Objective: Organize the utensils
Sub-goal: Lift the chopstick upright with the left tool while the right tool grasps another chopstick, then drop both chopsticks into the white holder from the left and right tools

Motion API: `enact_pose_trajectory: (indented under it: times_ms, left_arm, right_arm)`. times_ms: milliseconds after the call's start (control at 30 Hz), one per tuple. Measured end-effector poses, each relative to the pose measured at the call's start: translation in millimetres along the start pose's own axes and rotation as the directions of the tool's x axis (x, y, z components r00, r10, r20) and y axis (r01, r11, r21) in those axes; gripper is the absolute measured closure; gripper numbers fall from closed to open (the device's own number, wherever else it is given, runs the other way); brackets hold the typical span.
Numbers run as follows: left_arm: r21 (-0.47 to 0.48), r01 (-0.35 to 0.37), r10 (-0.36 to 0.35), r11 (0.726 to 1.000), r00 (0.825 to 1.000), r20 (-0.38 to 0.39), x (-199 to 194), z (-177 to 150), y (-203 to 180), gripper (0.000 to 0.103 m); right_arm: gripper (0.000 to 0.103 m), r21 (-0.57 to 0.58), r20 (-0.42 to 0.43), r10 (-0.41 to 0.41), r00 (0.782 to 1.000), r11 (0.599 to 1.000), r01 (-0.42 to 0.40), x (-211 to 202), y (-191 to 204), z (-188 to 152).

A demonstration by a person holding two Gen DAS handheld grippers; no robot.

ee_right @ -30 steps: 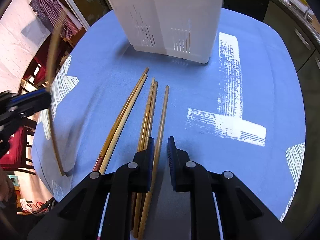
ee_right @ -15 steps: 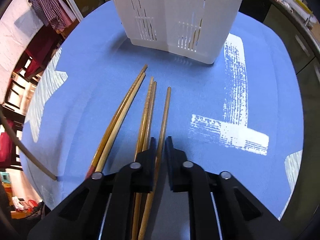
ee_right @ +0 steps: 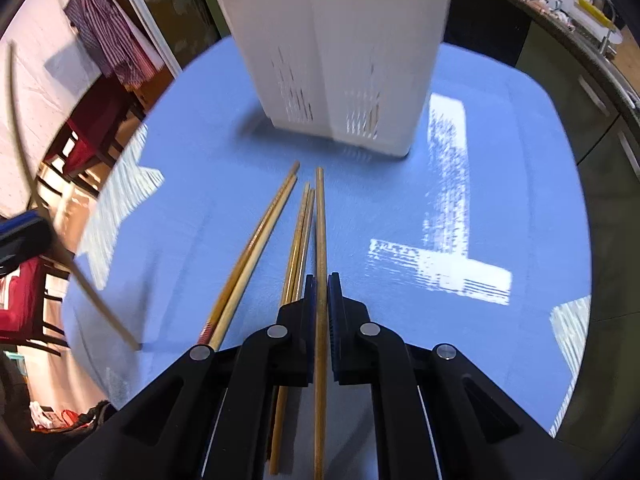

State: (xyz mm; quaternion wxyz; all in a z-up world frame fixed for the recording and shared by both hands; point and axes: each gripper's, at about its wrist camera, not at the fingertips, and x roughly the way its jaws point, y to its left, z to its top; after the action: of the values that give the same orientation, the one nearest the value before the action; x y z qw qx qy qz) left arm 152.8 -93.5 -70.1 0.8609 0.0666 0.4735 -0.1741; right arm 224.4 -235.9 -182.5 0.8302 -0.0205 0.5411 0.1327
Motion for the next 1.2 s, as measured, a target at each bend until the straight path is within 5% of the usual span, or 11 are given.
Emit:
enact_pose_trajectory:
  times_ms: [433, 733, 1200]
  left_arm:
    - [0.025, 0.004, -0.005, 1.000, 0.999, 0.036, -19, -2, -6, 0.097]
    - [0.047, 0.004, -0.008, 0.999, 0.996, 0.085, -39, 10, -12, 0.096]
    - [0.046, -0.014, 0.001, 0.999, 0.962, 0.271, -86, 126, -25, 0.096]
  right_arm:
    - [0.096, 0.020, 0.258, 0.012, 0.966, 1.000, -0.017, -115, -15, -43]
    - [0.096, 0.044, 0.324, 0.014, 0.946, 0.999, -0.030, -148, -25, -75]
    - [0.096, 0.062, 0.326, 0.029, 0.945, 0.997, -0.052, -146, -38, -74]
